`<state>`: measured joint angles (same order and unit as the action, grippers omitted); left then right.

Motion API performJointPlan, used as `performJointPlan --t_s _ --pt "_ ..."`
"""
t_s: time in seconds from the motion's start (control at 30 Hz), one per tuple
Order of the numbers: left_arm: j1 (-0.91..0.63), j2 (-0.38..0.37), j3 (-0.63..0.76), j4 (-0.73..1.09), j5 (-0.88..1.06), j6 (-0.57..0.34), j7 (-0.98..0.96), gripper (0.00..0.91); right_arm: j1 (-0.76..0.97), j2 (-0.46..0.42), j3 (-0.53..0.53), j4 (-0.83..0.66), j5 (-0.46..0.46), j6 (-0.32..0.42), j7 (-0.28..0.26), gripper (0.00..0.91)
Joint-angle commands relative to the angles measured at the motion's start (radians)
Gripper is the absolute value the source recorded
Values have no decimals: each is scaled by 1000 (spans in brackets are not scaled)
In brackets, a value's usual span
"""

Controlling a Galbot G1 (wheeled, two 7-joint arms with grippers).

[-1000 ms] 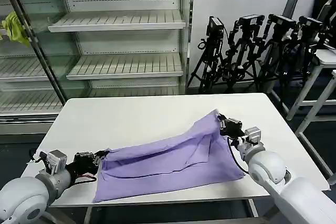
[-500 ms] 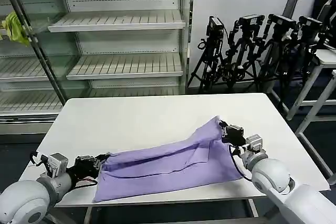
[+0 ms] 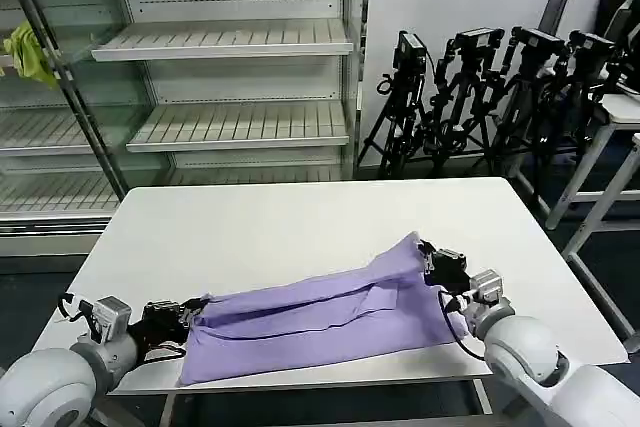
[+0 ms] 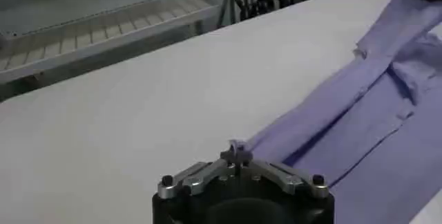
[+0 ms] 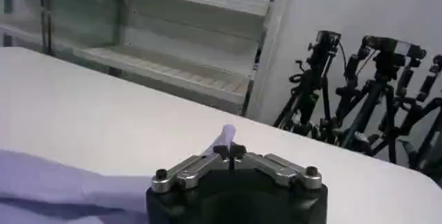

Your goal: Fold and organize the clothes.

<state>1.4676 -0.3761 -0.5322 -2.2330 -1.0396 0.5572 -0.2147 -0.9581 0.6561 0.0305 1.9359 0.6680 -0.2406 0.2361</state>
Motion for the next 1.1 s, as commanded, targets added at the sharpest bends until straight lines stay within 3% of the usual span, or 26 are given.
performJointPlan --t_s 0.03,0.57,1.1 --pt "1 2 -1 7 1 4 -2 50 -53 -29 2 17 -9 7 3 0" --pt "61 35 -61 -20 -26 20 3 50 -97 -59 38 0 -28 22 3 0" --pt "96 22 -33 -2 9 19 3 50 -137 -69 17 6 -67 22 -3 0"
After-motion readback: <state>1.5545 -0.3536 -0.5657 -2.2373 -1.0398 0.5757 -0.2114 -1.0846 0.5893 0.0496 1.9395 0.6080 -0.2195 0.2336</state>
